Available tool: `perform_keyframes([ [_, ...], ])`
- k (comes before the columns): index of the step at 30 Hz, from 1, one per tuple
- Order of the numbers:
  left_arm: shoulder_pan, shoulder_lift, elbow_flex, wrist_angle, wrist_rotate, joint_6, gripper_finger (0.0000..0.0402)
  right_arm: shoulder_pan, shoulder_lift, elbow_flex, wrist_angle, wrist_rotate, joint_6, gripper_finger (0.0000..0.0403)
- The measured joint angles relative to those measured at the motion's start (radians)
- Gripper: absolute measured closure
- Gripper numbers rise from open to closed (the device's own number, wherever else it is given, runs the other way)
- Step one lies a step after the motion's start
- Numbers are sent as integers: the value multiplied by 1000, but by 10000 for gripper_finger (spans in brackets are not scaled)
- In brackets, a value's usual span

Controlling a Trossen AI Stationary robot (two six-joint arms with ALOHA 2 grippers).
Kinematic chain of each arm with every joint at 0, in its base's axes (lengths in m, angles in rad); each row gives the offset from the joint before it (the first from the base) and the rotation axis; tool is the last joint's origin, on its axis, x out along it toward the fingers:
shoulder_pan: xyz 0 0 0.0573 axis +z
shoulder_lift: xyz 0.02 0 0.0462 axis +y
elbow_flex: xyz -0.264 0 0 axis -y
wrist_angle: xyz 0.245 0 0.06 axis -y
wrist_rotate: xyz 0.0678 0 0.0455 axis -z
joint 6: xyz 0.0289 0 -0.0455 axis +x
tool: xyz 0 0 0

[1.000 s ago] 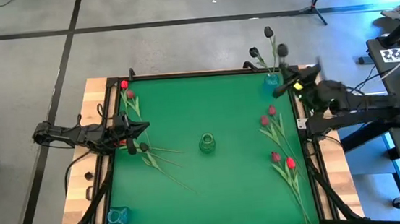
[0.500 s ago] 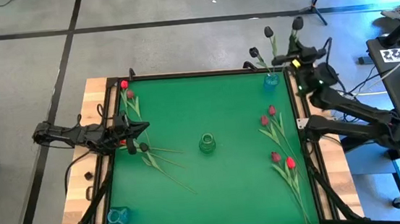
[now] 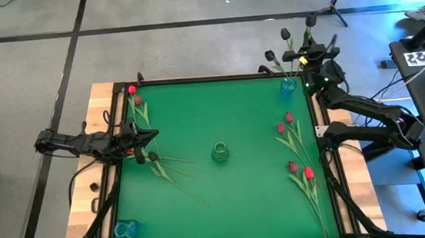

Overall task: Sort flowers into vase by color
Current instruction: Put the right black flower into the top right blue vase

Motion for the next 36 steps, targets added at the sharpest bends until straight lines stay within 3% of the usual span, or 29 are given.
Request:
perform_keyframes([
  [15, 0, 0, 0, 0, 0, 0, 391, -28, 84, 0, 10, -30, -38, 394],
  [21, 0, 0, 0, 0, 0, 0, 391, -28, 136, 0, 107, -51, -35, 394],
  [29, 0, 0, 0, 0, 0, 0, 391, -28, 190, 0, 91, 53, 59, 394],
  [36, 0, 0, 0, 0, 0, 0, 391, -28, 218, 0, 1, 216, 224, 391],
])
